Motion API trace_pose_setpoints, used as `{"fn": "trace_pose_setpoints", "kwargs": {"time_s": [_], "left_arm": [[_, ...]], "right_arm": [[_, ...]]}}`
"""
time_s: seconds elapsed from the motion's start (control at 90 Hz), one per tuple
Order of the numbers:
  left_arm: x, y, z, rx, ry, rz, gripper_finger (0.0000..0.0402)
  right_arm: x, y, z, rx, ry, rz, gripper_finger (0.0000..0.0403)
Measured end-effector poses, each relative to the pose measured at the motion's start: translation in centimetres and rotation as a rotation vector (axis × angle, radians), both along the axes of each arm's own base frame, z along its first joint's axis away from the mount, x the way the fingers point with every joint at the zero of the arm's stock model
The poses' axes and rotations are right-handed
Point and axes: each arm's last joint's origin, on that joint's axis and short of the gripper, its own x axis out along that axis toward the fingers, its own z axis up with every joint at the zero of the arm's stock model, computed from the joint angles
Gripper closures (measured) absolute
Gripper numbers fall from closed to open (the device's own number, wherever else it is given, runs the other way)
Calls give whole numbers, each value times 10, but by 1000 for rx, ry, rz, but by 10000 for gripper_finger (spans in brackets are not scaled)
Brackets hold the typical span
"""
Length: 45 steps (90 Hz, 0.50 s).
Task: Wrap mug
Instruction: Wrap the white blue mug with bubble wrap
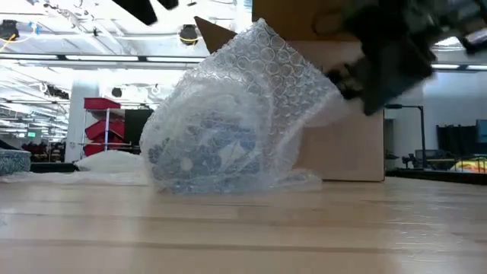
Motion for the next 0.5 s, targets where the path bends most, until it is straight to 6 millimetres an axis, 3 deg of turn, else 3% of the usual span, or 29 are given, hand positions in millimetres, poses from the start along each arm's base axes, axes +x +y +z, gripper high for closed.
{"fn": "trace_pose_setpoints", "kwargs": {"time_s": [0.256, 0.5], "left_arm": [[22, 39, 0, 67, 48, 84, 260], [17, 60, -34, 97, 145, 172, 261]], "right_arm": [[31, 17, -33, 84, -89, 89, 403], [58, 8, -36, 86, -183, 31, 403]]}}
